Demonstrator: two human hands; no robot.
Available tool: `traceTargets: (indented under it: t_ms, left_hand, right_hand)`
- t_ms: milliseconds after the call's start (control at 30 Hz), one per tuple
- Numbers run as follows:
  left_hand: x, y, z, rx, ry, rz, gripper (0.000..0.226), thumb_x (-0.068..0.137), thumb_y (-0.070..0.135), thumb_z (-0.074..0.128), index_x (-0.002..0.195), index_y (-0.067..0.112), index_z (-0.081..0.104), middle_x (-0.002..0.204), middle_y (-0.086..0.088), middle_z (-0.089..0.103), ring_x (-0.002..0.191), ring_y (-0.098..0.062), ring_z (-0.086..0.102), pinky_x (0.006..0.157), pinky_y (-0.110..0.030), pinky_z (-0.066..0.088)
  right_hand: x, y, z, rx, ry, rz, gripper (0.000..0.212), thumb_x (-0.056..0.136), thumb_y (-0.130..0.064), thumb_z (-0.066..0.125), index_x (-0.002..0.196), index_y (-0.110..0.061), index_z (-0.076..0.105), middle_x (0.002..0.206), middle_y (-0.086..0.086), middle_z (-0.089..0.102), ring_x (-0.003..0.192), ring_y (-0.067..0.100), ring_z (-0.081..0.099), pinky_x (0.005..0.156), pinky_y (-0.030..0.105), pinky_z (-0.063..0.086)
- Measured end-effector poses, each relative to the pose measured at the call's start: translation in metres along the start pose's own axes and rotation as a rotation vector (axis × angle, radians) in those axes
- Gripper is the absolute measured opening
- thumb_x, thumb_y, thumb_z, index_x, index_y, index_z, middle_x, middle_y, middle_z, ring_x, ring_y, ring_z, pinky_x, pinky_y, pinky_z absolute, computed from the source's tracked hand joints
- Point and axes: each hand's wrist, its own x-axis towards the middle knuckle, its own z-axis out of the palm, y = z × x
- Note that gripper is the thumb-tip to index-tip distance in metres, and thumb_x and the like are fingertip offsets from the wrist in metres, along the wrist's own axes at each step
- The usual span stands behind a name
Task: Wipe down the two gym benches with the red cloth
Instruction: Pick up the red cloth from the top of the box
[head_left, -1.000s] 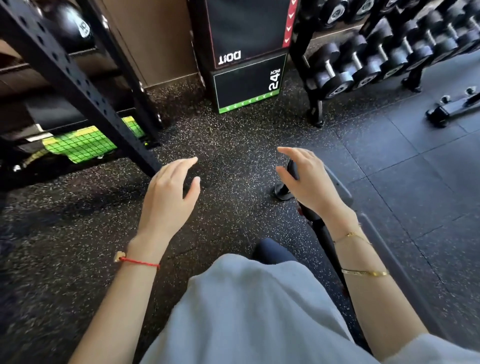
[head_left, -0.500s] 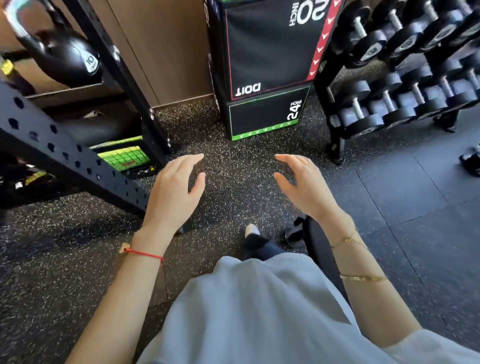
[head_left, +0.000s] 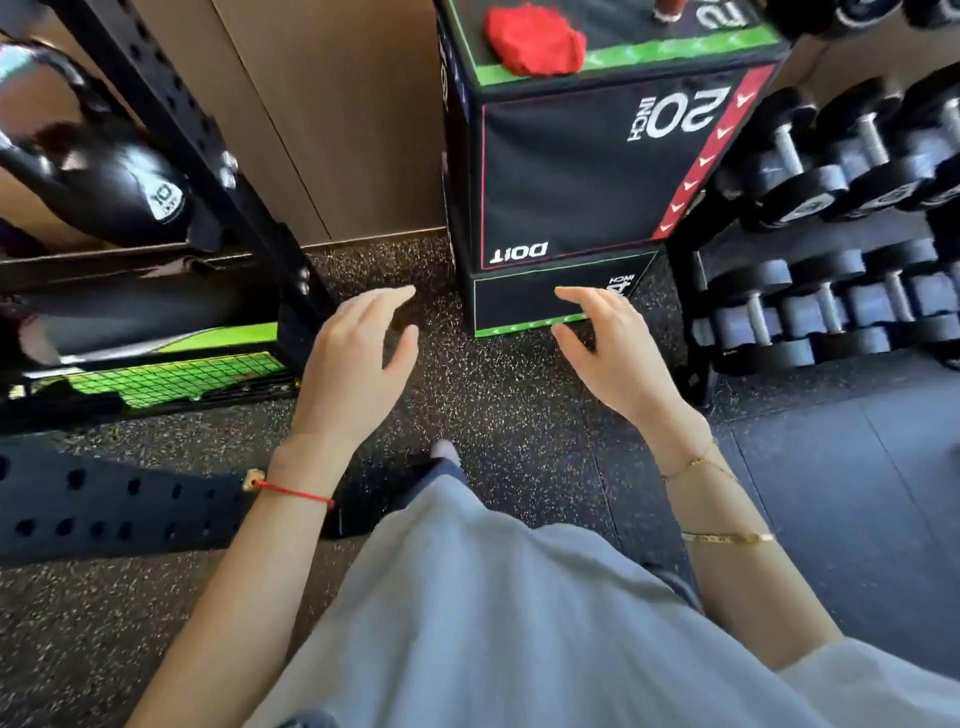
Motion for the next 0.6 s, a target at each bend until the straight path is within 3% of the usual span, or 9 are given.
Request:
traceTargets:
  t_ms: [300,600]
  left_hand:
    - [0.167,-0.045,0.037,0.007,0.004,0.053,0.038,0.098,0.020,0.055,0.135,0.015,0.056,0.134,-0.003,0.060,0.127,-0.018,0.052,0.112,-0.032,0.038]
    - [0.358,-0.068,0.054,0.012,-0.015,0.155,0.038,0.097,0.019,0.056,0.135,0.013,0.056,0.133,-0.002,0.061,0.126,-0.016,0.052,0.110,-0.028,0.037]
  right_hand:
    - [0.155,0.036,0.008,0.022,0.021,0.064,0.040,0.096,-0.024,0.056,0.135,-0.012,0.054,0.135,0.004,0.057,0.130,0.022,0.045,0.110,0.038,0.036]
    - [0.328,0.052,-0.007,0.066,0.111,0.105,0.040,0.096,-0.023,0.057,0.135,-0.013,0.054,0.134,0.003,0.058,0.129,0.020,0.046,0.110,0.031,0.032]
